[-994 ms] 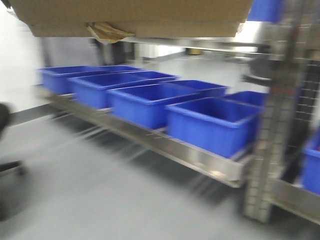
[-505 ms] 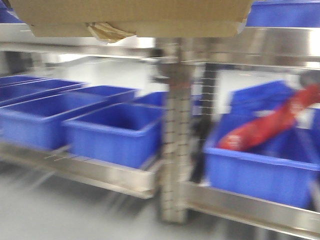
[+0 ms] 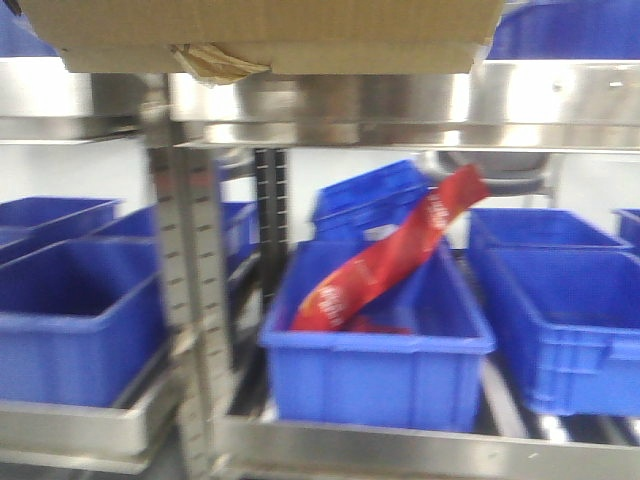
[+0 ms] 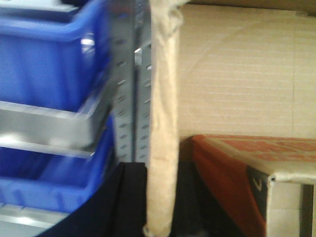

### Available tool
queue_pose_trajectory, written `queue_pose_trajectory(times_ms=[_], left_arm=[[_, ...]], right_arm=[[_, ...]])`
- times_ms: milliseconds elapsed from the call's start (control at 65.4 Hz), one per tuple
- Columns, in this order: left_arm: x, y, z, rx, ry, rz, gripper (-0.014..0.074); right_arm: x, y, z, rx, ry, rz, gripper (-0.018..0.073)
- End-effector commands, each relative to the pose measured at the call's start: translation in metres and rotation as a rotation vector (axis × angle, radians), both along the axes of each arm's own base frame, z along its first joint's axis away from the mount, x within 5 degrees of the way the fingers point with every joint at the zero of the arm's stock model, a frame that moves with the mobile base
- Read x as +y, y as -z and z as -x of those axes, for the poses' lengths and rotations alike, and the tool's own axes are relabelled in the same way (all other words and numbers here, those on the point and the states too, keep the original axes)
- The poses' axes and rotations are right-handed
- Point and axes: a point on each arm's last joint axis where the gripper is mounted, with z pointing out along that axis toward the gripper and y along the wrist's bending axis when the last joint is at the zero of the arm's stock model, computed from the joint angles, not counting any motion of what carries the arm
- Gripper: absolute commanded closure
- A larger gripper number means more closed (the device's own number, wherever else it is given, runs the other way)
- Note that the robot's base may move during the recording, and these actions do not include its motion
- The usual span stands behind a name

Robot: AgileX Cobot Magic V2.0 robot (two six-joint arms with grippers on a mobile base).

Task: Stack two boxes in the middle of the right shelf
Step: 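Carry the box stack with both grippers toward the steel shelf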

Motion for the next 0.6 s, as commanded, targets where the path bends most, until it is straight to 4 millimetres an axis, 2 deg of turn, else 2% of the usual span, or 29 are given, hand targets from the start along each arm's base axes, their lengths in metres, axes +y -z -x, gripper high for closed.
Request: queue_pose_trajectory(times_ms=[0, 581], left_arm=[[0.0046, -0.0114, 0.0034, -0.071, -0.01, -0.016, 0.0708], [0.0046, -0.0114, 0.0034, -0.071, -0.01, -0.016, 0.0708]], right_arm=[[-0.0057, -0.0121, 0.0032, -0.067, 0.007, 0.014, 0.0712], [-0.0057, -0.0121, 0.0032, -0.067, 0.007, 0.014, 0.0712]])
